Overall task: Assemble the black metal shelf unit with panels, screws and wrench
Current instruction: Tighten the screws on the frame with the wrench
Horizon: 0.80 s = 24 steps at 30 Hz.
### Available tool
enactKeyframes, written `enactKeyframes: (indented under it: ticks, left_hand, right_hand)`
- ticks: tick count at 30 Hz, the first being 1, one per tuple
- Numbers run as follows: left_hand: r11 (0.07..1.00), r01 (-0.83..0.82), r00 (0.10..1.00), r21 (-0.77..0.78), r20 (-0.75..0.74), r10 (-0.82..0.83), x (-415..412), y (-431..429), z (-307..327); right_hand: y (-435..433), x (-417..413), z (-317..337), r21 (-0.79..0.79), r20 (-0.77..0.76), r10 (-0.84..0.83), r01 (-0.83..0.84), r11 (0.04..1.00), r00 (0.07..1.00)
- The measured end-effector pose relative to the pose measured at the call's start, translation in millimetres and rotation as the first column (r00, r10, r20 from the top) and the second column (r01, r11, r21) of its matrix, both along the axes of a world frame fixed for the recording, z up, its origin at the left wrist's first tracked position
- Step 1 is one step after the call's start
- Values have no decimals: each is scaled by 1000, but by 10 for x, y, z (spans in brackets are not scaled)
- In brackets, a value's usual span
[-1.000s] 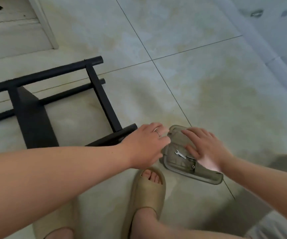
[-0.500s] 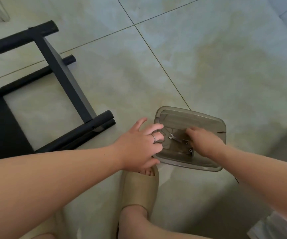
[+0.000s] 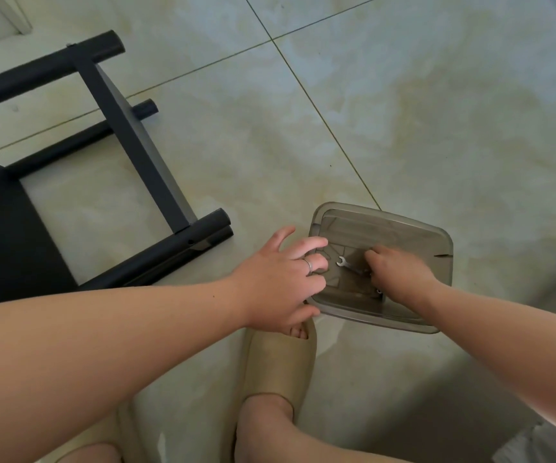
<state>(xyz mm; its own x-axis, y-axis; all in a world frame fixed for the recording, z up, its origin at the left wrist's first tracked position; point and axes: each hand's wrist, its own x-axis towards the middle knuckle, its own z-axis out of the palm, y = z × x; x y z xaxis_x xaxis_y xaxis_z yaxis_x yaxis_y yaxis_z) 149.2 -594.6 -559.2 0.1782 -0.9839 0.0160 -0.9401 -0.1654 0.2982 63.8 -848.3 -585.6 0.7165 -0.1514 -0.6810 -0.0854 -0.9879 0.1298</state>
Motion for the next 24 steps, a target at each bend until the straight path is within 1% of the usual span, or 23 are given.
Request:
enactKeyframes:
  ticks: [1,3,5,6,9,11,13,15,17,18,20,21,22,23,24]
  left_hand:
    - [1000,3,1000,12,6,-3,-1,-3,12]
    - [999,6,1000,41,2,-6,3,-8,38]
    - [998,-5,1000,57,-18,6,2,17,72]
    - [999,-17,999,51,-26,18,10,42,101]
    - [996,-86,996,-36,-22,85,85,182,263]
    - [984,-157,988,-85,0,157,185,332,405]
    - [962,-244,969,-122,18,248,305,499,555]
    - [905,-383,921,-185,-6,388,430,685,682]
    - [802,-566,824,-193,-103,557,539,878,767]
    - [734,-663,748,-148,-172,641,588,980,787]
    - [561,-828,537,-8,-300,788,680,1171,787]
    - [477,-873,414,103,-360,836,734,1249,773]
    - [415,-879,293,236,-418,860,783,1307,756]
    - [390,-846,192,364,-474,859,824,1345,743]
    - [399,-795,113,456,-535,837,862,1359,718]
  right_hand:
    - [25,4,34,7,14,-32,32,999,999]
    - [77,22,156,59,75,-163,159,986,984]
    - [142,27,300,186,160,-315,285,940,936]
    - [187,25,374,252,204,-367,314,915,907]
    - [386,41,620,412,333,-471,323,852,817]
    - [551,80,773,514,385,-538,310,800,750]
    - [739,145,916,630,365,-629,316,710,686]
    - [951,233,1033,723,338,-682,285,629,648]
    - [1183,323,1106,793,308,-708,239,560,636]
    - [1311,359,1122,828,279,-728,227,513,627]
    - [1572,404,1136,898,212,-792,206,388,572]
    - [1687,419,1140,925,184,-823,188,330,537]
    - [1781,430,1141,945,158,-846,170,279,509]
    - [1844,438,1136,959,130,-859,158,236,495]
    - [1876,441,1134,968,99,-863,153,199,495]
